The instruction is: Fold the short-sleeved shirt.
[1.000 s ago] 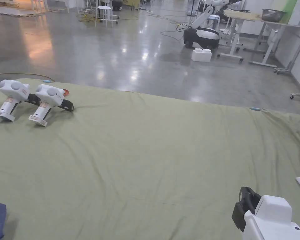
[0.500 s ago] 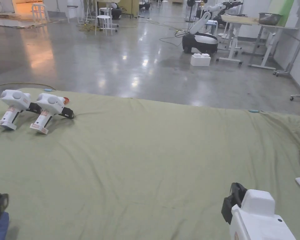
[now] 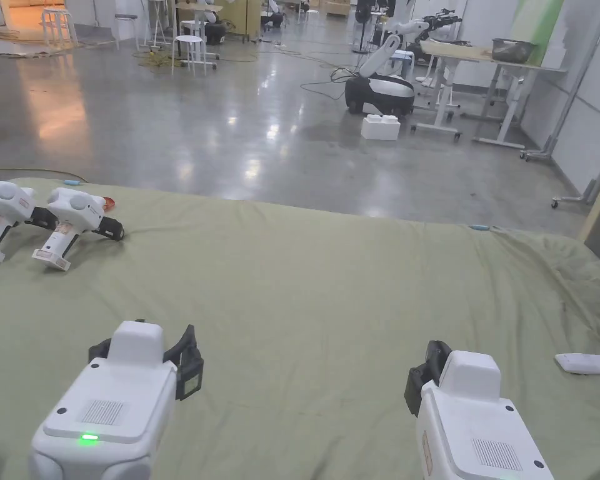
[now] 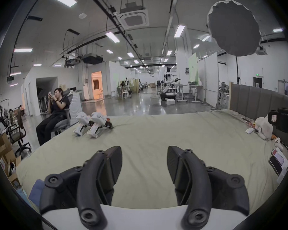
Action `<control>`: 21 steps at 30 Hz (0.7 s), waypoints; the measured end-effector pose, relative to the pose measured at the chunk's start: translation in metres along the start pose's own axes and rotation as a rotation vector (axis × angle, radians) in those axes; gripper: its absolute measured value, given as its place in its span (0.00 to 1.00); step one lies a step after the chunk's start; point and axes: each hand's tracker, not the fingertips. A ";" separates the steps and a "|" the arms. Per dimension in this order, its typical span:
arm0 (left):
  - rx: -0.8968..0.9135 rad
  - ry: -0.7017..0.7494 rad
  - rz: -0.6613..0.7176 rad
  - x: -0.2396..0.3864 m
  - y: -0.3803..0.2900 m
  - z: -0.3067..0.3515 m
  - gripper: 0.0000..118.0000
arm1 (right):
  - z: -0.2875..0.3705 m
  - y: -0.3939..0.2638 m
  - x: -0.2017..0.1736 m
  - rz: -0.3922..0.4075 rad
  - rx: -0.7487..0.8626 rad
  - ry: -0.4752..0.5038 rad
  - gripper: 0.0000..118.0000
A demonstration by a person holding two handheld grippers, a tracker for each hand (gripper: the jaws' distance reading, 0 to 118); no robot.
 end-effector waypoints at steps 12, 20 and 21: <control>0.079 -0.008 0.054 0.016 0.015 0.019 0.00 | 0.006 -0.006 -0.010 0.002 0.027 0.014 0.03; 0.086 -0.010 0.055 0.009 0.016 0.026 0.00 | 0.018 -0.007 -0.012 0.017 0.037 0.018 0.03; 0.083 -0.007 0.055 0.009 0.015 0.026 0.00 | 0.019 -0.008 -0.012 0.017 0.037 0.016 0.03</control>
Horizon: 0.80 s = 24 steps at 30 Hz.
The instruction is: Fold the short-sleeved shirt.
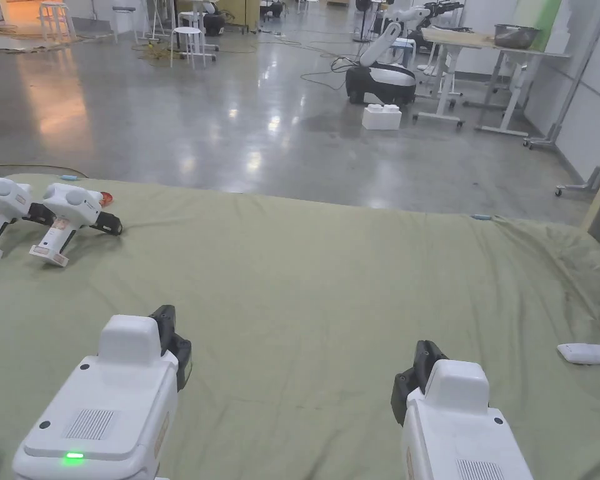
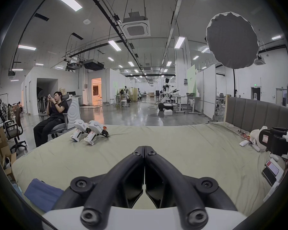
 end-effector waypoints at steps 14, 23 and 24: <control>-0.005 0.017 -0.017 0.002 -0.007 0.007 0.00 | 0.003 -0.001 -0.002 -0.027 -0.008 0.001 0.03; -0.015 0.023 -0.024 -0.001 -0.008 0.010 0.16 | 0.001 -0.003 -0.002 -0.026 -0.014 -0.025 0.09; -0.017 0.025 -0.027 -0.001 -0.007 0.010 0.28 | 0.000 -0.003 -0.002 -0.024 -0.015 -0.041 0.18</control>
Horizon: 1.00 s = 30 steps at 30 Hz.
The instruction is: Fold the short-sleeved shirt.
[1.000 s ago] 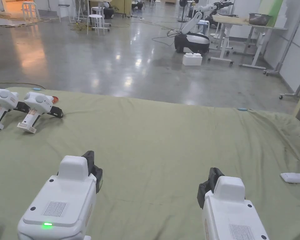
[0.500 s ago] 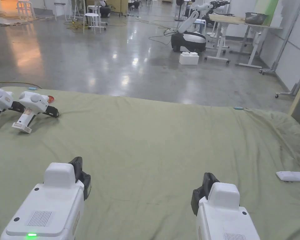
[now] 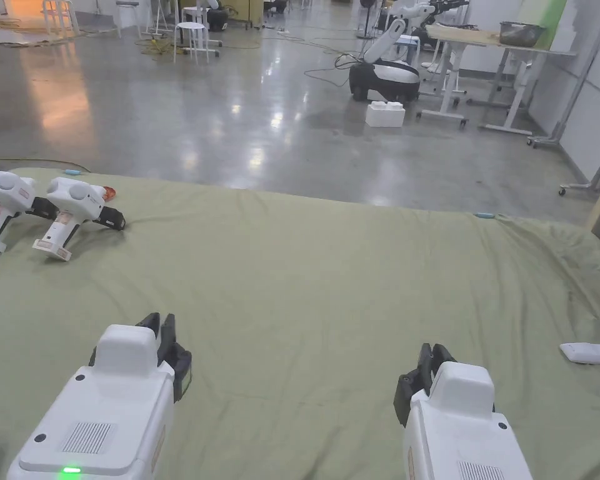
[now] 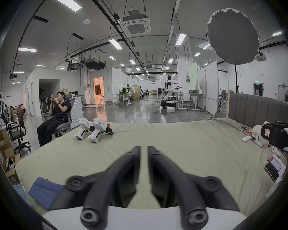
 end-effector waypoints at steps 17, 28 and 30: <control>0.014 0.055 0.023 -0.016 0.003 -0.013 0.81 | -0.011 0.008 0.014 -0.054 0.001 0.014 0.82; 0.000 0.033 0.045 -0.026 0.006 -0.020 0.81 | -0.023 0.011 0.021 -0.181 -0.027 0.014 0.82; 0.000 0.030 0.040 -0.025 0.006 -0.020 0.81 | -0.027 0.012 0.023 -0.228 -0.063 -0.002 0.82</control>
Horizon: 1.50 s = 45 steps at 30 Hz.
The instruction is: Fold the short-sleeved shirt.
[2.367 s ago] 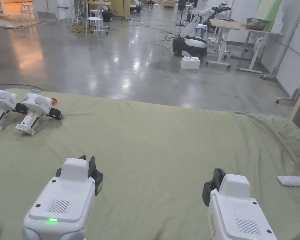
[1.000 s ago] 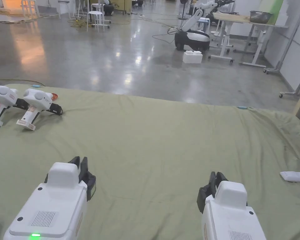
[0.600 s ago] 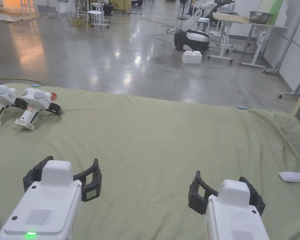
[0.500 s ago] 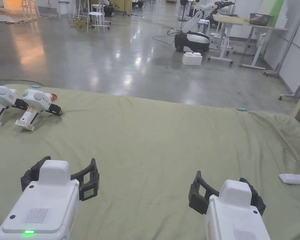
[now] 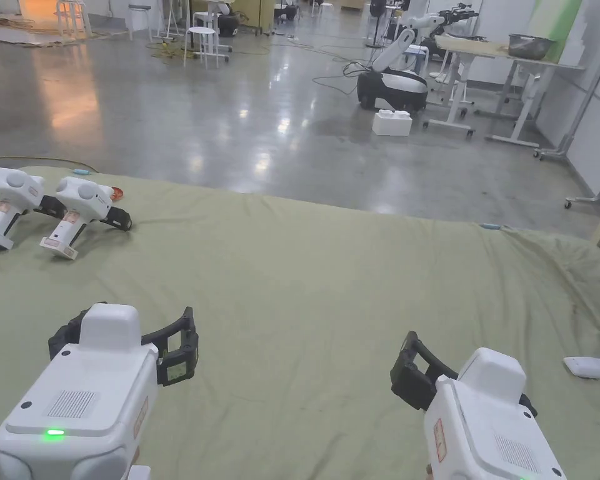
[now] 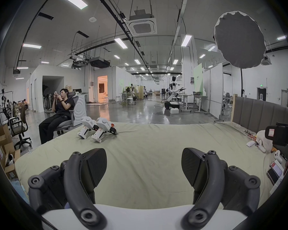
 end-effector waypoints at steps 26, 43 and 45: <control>-0.004 -0.010 0.159 -0.016 0.005 -0.008 0.87 | -0.011 0.025 -0.018 0.029 -0.114 -0.082 0.84; 0.008 -0.005 0.017 -0.004 0.011 -0.006 0.87 | -0.019 0.025 -0.016 0.079 -0.142 -0.070 0.84; -0.010 0.003 0.020 -0.004 0.012 -0.008 0.87 | -0.020 0.025 -0.016 0.071 -0.137 -0.065 0.84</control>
